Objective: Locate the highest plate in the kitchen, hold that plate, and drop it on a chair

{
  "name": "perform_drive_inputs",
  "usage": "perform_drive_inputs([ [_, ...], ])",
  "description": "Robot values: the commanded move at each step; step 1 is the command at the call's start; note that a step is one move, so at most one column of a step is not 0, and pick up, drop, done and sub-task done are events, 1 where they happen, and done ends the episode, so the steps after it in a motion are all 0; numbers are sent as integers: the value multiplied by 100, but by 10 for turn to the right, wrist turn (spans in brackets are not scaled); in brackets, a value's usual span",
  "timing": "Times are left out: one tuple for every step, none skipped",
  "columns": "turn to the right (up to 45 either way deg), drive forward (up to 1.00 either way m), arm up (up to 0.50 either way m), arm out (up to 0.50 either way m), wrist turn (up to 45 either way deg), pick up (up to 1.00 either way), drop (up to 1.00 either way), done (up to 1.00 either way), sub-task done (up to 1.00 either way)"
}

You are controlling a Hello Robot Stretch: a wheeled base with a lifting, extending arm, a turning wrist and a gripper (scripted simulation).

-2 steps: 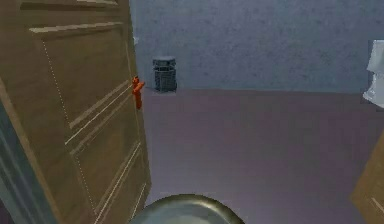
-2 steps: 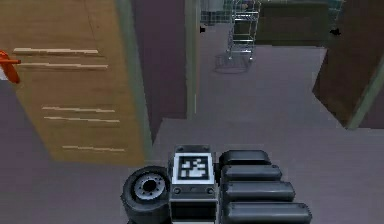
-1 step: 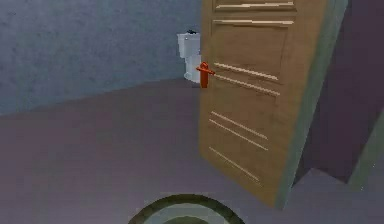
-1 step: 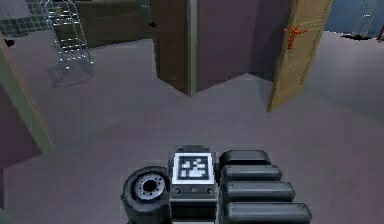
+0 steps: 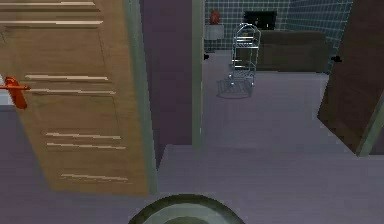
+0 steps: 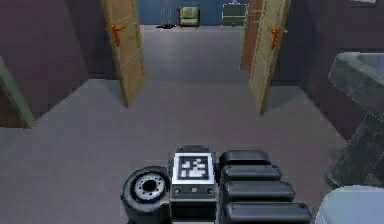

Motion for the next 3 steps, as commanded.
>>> perform_drive_inputs([
  [120, 0, 0, 0, 0, 0, 0, 0, 0],
  [0, 5, 0, 0, 0, 0, 0, 0, 0],
  [-450, 0, 0, 0, 0, 0, 0, 0, 0],
])
